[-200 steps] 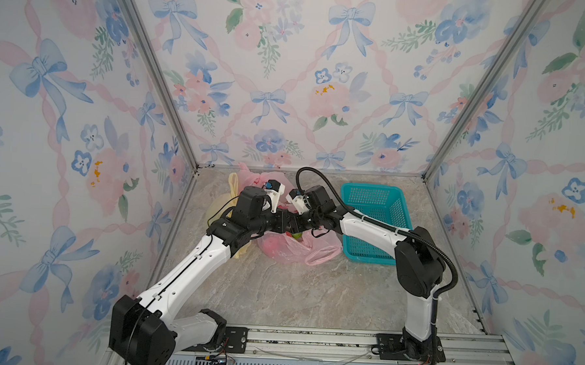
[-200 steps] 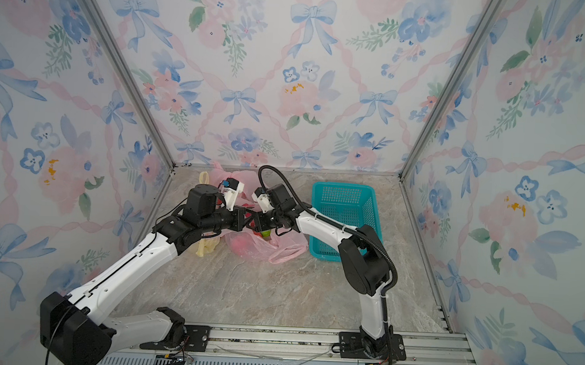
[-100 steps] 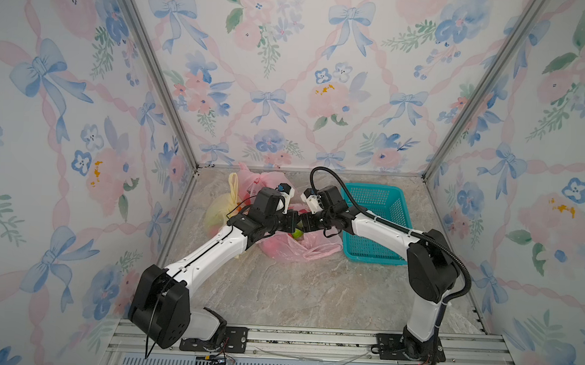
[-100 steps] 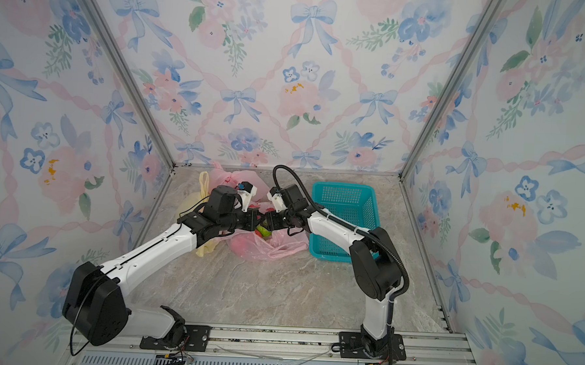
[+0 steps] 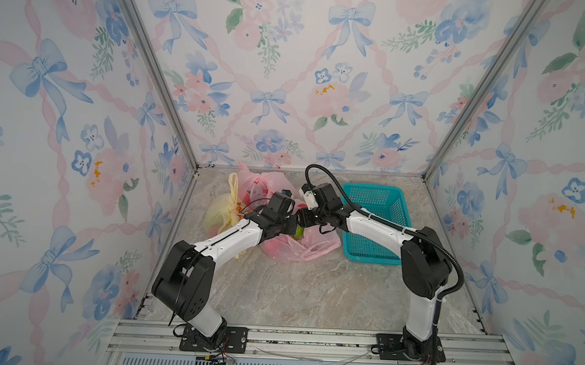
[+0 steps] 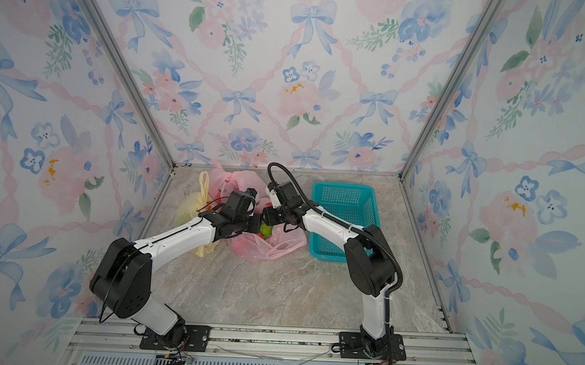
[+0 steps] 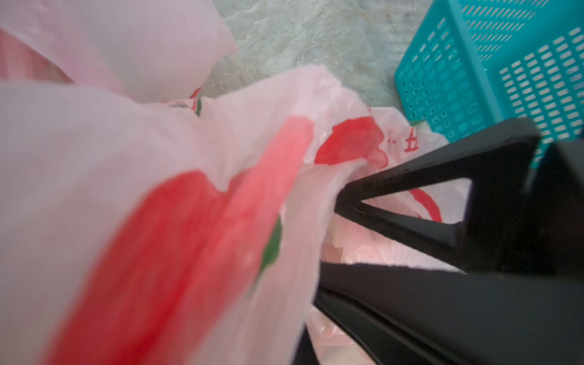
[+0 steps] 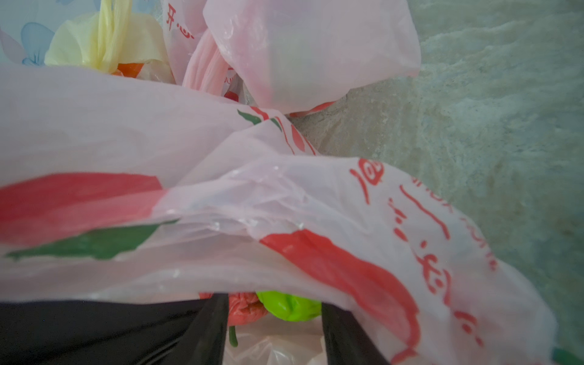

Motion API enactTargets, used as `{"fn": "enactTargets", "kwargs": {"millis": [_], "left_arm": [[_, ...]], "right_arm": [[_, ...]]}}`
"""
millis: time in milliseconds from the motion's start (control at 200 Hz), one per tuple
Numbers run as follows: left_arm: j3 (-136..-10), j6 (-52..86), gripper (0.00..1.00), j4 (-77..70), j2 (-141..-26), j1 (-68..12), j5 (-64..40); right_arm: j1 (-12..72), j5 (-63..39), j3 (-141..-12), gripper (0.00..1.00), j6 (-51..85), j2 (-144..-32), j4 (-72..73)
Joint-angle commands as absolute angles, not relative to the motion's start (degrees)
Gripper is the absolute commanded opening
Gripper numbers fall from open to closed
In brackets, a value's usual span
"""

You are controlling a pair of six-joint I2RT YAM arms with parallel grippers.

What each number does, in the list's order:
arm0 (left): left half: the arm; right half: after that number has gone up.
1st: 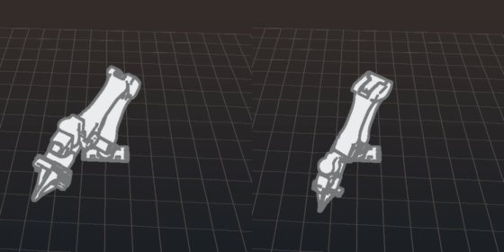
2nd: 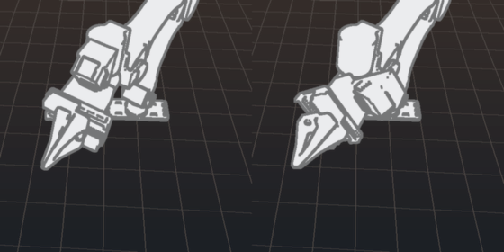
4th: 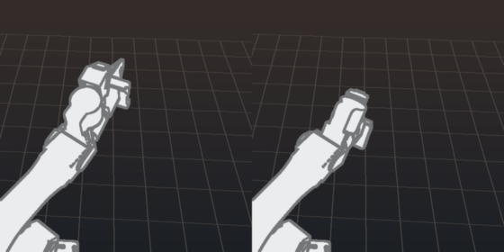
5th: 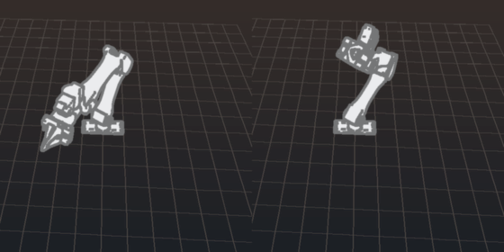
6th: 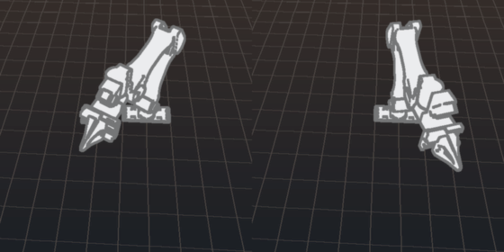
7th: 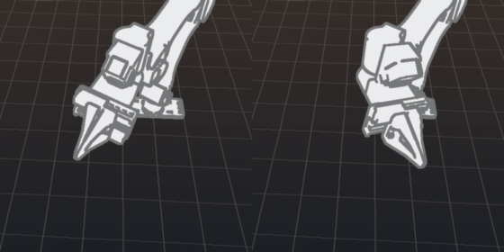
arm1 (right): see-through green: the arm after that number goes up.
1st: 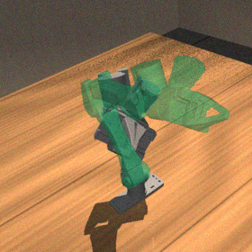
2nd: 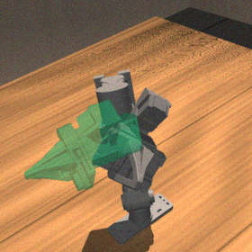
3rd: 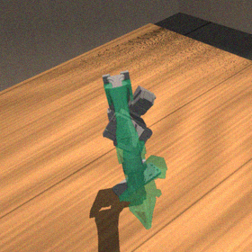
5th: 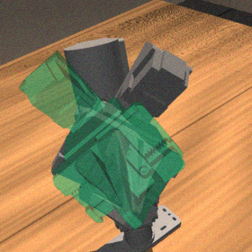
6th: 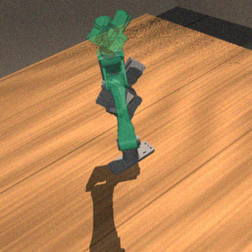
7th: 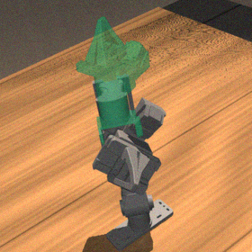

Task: Untie the knot of a plastic bag & take out the apple
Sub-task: Untie the plastic bag at the center of the board, then pick up the apple from the plastic bag.

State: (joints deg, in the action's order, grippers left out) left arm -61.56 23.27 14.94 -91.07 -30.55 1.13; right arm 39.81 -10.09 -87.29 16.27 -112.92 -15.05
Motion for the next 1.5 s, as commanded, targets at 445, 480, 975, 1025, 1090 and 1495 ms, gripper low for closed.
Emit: {"fn": "enactTargets", "kwargs": {"millis": [445,480,975,1025,1090,1495], "left_arm": [[-47.59,23.26,0.00,16.56,-84.84,-22.17,-1.53],[-46.88,23.67,0.00,16.61,-84.67,-22.21,-2.25],[-47.93,24.74,0.00,12.87,-85.74,-25.92,-4.89],[-48.41,24.61,0.00,12.61,-86.06,-26.18,-5.00],[-48.60,24.52,0.00,12.56,-86.30,-26.28,-5.19],[-48.25,24.04,0.00,12.48,-84.64,-26.19,-5.28]], "right_arm": [[36.92,-1.85,-93.27,0.55,13.89,-120.03,-26.73],[36.76,-1.99,-93.01,0.55,13.89,-120.00,-26.65],[42.38,-8.66,-87.75,0.68,7.85,-112.85,-20.07],[42.81,-8.14,-87.77,0.70,8.08,-112.92,-19.79],[43.19,-7.69,-88.13,0.72,8.17,-113.31,-19.75],[42.81,-3.51,-97.21,0.74,8.78,-120.93,-26.34]]}}
